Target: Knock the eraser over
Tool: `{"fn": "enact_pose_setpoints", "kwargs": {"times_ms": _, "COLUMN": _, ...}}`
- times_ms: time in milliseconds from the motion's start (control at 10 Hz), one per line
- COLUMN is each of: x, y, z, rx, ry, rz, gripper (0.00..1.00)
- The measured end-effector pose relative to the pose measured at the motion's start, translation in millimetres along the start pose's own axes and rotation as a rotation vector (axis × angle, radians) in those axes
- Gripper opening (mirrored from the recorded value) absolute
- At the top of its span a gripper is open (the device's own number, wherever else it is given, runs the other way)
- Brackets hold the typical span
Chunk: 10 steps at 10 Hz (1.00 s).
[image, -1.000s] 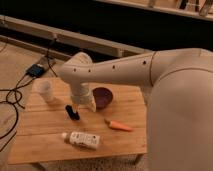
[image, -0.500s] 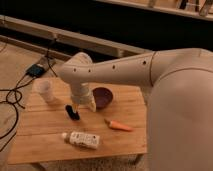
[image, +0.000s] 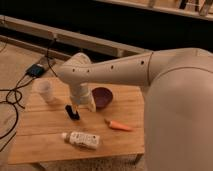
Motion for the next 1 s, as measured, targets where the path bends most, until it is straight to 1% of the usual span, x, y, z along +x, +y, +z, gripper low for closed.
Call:
{"fn": "enact_pose_setpoints", "kwargs": {"times_ms": 100, "x": 2.7, "y": 6.5, "z": 6.0, "rx": 0.007, "ry": 0.016, "rz": -0.021, "gripper": 0.65}}
{"fn": "enact_pose_setpoints", "kwargs": {"times_ms": 200, "x": 6.3, "y": 15.8, "z": 16.9, "rx": 0.016, "ry": 0.045, "rz": -0.050, "gripper": 0.65}}
{"fn": "enact_pose_setpoints", "kwargs": {"times_ms": 400, "x": 7.8, "y": 27.6, "z": 29.8, "rx": 0.024, "ry": 0.081, "rz": -0.083, "gripper": 0.65}}
{"fn": "enact_pose_setpoints", "kwargs": {"times_ms": 600, "x": 6.4, "y": 33.8, "z": 44.1, "rx": 0.041, "ry": 0.118, "rz": -0.112, "gripper": 0.65}}
{"fn": "enact_pose_setpoints", "kwargs": {"times_ms": 800, "x": -3.2, "y": 32.9, "z": 56.2, "rx": 0.060, "ry": 0.139, "rz": -0.120, "gripper": 0.65}}
{"fn": "enact_pose_setpoints", "kwargs": {"times_ms": 900, "x": -15.3, "y": 28.1, "z": 62.6, "rx": 0.071, "ry": 0.140, "rz": -0.110, "gripper": 0.65}}
{"fn": "enact_pose_setpoints", "kwargs": {"times_ms": 1000, "x": -25.8, "y": 25.1, "z": 67.3, "rx": 0.075, "ry": 0.140, "rz": -0.099, "gripper": 0.65}}
